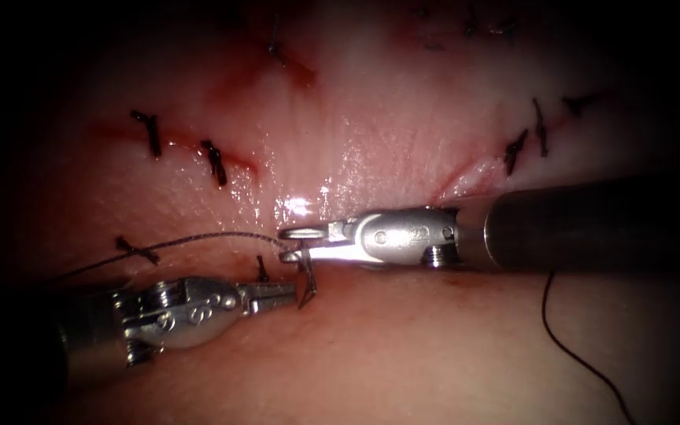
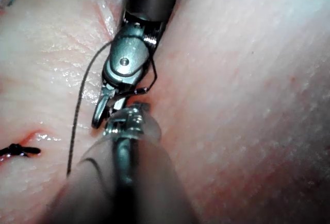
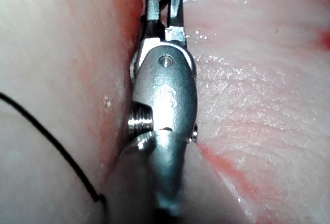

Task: Wound Closure

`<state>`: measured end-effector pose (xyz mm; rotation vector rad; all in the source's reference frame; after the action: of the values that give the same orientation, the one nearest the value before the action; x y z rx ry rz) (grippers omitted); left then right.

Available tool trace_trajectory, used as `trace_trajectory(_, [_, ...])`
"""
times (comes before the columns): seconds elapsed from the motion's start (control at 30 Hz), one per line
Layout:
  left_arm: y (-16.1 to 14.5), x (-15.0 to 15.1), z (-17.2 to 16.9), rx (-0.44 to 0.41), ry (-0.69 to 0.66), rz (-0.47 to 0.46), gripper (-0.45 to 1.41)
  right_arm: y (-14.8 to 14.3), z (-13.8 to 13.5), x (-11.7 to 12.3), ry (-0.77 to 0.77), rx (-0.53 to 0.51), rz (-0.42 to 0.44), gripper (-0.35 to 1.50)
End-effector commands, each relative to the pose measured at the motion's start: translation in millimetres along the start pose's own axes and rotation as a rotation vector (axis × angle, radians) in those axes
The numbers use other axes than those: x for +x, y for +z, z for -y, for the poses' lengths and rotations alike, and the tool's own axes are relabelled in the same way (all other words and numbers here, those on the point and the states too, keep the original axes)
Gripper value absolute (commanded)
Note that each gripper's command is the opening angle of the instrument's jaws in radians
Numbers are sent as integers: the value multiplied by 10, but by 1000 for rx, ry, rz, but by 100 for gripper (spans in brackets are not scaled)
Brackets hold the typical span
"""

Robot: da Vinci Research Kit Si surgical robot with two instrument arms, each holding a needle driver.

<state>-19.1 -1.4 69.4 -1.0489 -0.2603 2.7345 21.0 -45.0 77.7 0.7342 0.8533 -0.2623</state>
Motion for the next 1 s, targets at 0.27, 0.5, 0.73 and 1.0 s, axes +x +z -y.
trace_trajectory(0.27, [6,0,3,1,0,0,5,27,16,-8,-9,70,24,-35])
trace_trajectory(0.5, [6,0,4,1,0,0,5,45,36,-26,18,158,83,-35])
trace_trajectory(0.73, [5,0,4,2,1,1,7,58,49,-41,51,241,145,-35])
trace_trajectory(1.0, [4,-1,3,2,1,1,7,52,69,-67,102,290,199,-35])
